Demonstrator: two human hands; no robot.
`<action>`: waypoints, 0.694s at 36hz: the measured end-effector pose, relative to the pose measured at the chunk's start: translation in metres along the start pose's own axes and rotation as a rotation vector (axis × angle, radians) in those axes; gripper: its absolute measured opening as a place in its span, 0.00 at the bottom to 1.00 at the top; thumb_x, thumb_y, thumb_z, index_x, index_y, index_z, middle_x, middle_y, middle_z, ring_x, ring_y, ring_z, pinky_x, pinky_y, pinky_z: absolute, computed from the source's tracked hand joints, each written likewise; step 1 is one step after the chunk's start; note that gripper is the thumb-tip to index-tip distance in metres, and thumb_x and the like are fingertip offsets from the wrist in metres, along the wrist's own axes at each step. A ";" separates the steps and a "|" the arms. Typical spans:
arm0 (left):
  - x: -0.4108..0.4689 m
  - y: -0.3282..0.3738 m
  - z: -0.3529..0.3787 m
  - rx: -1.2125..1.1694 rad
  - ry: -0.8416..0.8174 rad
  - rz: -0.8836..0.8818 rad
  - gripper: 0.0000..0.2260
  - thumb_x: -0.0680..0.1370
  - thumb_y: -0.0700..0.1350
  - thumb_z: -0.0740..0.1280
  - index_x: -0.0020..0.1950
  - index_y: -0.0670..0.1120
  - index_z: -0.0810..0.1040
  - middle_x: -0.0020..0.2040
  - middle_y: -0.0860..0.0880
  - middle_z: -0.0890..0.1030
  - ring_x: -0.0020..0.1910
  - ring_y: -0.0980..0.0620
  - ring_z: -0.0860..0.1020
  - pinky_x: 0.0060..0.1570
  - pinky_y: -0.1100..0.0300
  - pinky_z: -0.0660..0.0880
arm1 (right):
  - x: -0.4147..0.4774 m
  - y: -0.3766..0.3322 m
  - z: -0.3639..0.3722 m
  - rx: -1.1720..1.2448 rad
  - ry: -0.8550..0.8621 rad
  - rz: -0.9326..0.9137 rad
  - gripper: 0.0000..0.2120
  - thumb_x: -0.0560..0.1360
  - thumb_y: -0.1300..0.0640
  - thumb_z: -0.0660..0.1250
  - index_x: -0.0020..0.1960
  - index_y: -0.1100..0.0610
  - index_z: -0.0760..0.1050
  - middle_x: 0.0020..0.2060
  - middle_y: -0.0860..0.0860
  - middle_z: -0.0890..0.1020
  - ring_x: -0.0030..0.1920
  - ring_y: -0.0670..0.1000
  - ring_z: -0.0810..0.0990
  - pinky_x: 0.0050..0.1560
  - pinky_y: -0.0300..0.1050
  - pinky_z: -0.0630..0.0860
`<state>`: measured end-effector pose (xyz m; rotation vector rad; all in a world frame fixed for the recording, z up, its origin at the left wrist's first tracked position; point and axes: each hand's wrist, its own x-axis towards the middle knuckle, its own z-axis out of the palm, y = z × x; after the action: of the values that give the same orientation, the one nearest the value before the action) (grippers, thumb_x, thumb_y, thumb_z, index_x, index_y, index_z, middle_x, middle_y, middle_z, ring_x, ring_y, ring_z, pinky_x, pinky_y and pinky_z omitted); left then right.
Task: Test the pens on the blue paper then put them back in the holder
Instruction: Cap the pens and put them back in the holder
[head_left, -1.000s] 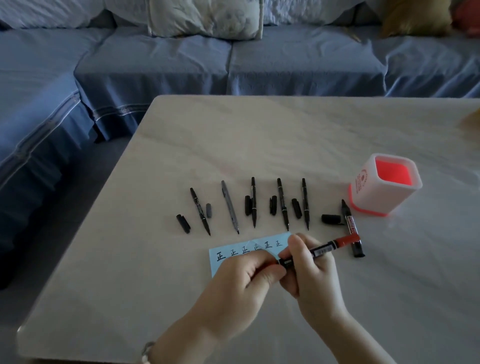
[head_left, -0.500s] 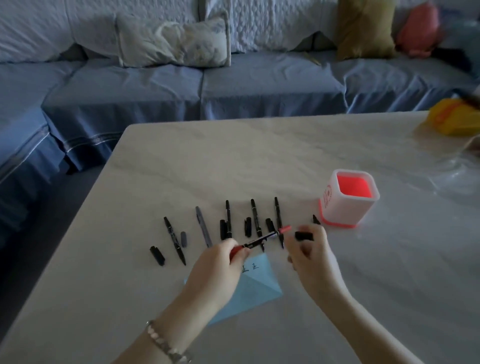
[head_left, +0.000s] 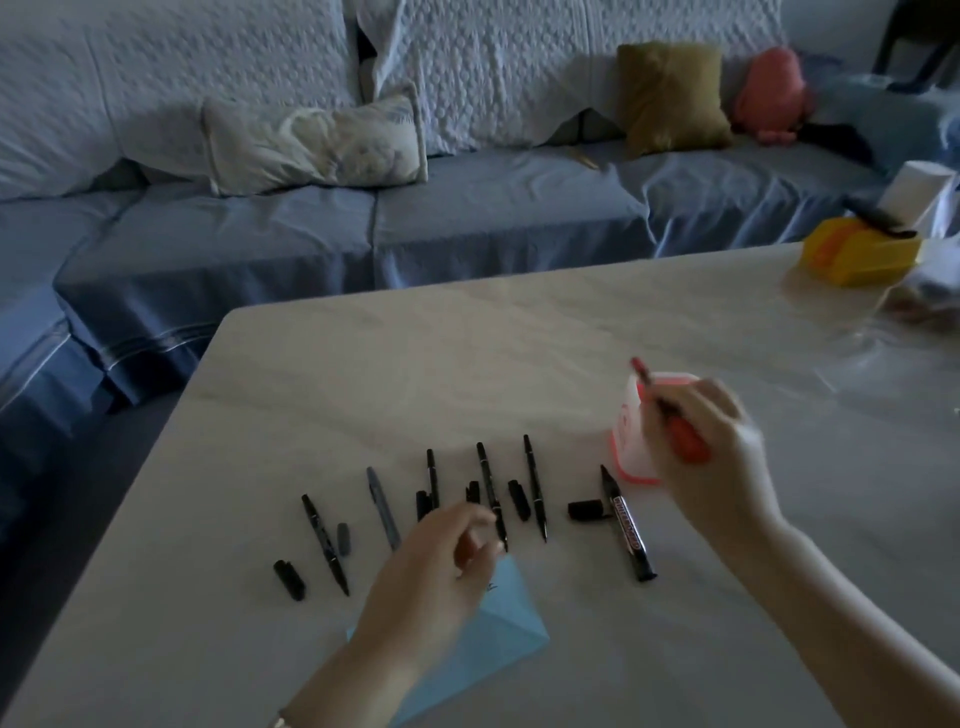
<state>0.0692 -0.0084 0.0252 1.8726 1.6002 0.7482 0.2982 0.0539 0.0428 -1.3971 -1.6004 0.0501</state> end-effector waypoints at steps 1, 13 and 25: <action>-0.002 -0.005 0.000 0.018 -0.019 -0.024 0.05 0.78 0.50 0.62 0.53 0.57 0.73 0.43 0.57 0.75 0.43 0.61 0.74 0.41 0.71 0.70 | 0.008 0.004 -0.004 0.020 0.032 0.068 0.12 0.73 0.57 0.61 0.47 0.62 0.80 0.41 0.54 0.76 0.41 0.50 0.75 0.44 0.30 0.67; -0.022 -0.044 -0.008 0.079 -0.052 -0.222 0.04 0.78 0.46 0.62 0.48 0.55 0.74 0.41 0.55 0.77 0.39 0.62 0.74 0.34 0.71 0.68 | 0.028 0.036 0.015 -0.317 -0.309 0.561 0.10 0.74 0.53 0.63 0.48 0.59 0.75 0.44 0.60 0.81 0.41 0.60 0.76 0.38 0.45 0.70; 0.006 -0.023 0.027 0.084 -0.091 -0.111 0.04 0.78 0.47 0.62 0.51 0.52 0.76 0.46 0.57 0.78 0.44 0.60 0.76 0.44 0.67 0.73 | -0.043 0.018 0.007 -0.372 -0.404 0.425 0.12 0.75 0.49 0.63 0.52 0.56 0.74 0.40 0.49 0.77 0.40 0.55 0.73 0.37 0.43 0.67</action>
<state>0.0744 -0.0006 -0.0097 1.8315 1.6856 0.5486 0.3018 0.0305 0.0022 -2.1086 -1.6582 0.3171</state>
